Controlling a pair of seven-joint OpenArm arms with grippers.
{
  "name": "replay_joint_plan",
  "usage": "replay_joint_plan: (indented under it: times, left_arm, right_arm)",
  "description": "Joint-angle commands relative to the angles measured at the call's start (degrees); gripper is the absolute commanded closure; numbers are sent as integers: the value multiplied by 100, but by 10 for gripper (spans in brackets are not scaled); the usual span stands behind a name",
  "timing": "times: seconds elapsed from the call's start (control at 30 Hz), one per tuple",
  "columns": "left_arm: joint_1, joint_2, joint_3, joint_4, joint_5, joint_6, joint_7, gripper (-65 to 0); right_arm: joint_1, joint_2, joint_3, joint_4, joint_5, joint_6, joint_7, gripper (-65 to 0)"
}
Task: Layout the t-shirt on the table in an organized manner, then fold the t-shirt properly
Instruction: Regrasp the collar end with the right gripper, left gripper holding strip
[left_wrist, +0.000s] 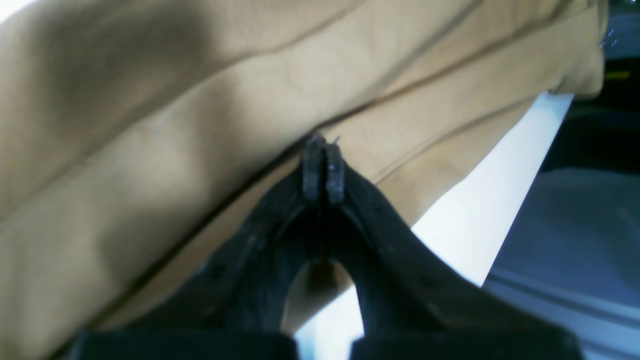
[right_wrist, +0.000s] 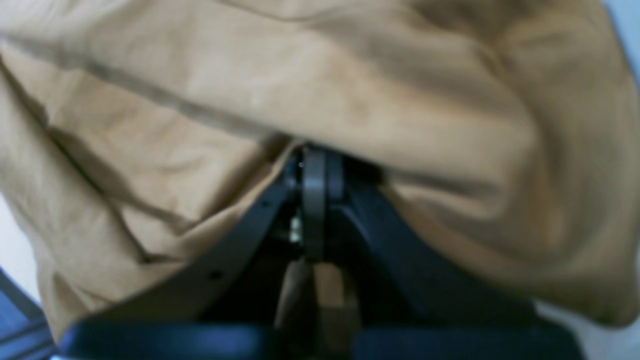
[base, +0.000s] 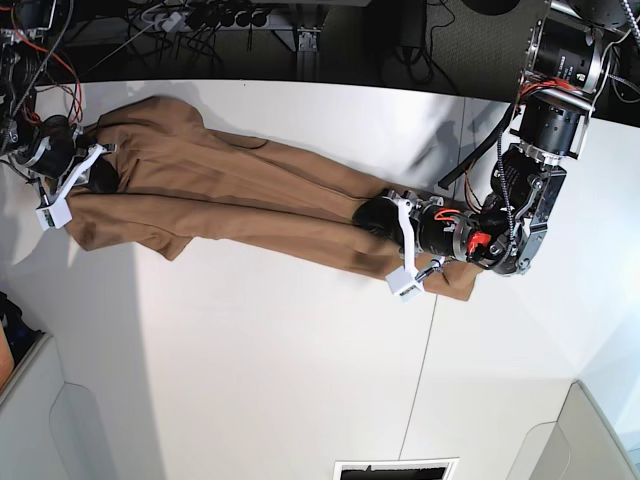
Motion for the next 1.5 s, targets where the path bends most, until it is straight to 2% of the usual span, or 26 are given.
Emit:
replay_joint_plan:
  times: [0.0, 0.17, 0.37, 0.53, 0.67, 0.7, 0.77, 0.97, 1.13, 1.2, 1.37, 1.4, 1.47]
  left_arm:
    - [-155, -66, -39, 136, -122, -19, -83, 0]
    - [-186, -94, -39, 162, -125, -19, -83, 0]
    - [-184, -127, -39, 162, -284, -19, -15, 0]
    - [-184, -243, -39, 162, -385, -19, 24, 0]
    - [-184, -332, -39, 162, -389, -19, 22, 0]
    - [-184, -332, -39, 162, -389, -19, 22, 0]
    - [-184, -328, -39, 162, -391, -19, 20, 0]
    - [-181, -328, -37, 162, -389, -19, 4, 0]
    - [-181, -330, -37, 162, -387, -19, 4, 0]
    - [-179, -330, -37, 162, -385, -19, 7, 0]
    - [-181, -330, -37, 162, -387, -19, 4, 0]
    - [-181, -330, -37, 162, -387, -19, 4, 0]
    - [-181, -328, -37, 162, -391, -19, 2, 0]
  right_arm:
    - [175, 96, 20, -44, -162, -70, -52, 0]
    - [560, 103, 20, -94, -109, -66, -219, 0]
    - [551, 111, 22, 608, 562, -42, -774, 0]
    - [533, 109, 22, 933, 352, -44, -732, 0]
    - [533, 109, 22, 898, -463, -74, -181, -271]
    - [533, 109, 22, 881, -656, -109, -61, -315]
    - [533, 109, 20, 815, -949, -162, 146, -345]
    - [844, 94, 15, 192, -1097, -201, 407, -345]
    - [1222, 94, 15, -203, -1071, -214, 415, -340]
    - [1246, 94, 15, -203, -1064, -214, 413, -284]
    - [1241, 72, 15, -262, -929, -214, 396, -21]
    - [1239, 70, 15, -264, -887, -214, 393, 0]
    - [1241, 66, 15, -264, -863, -214, 378, 0]
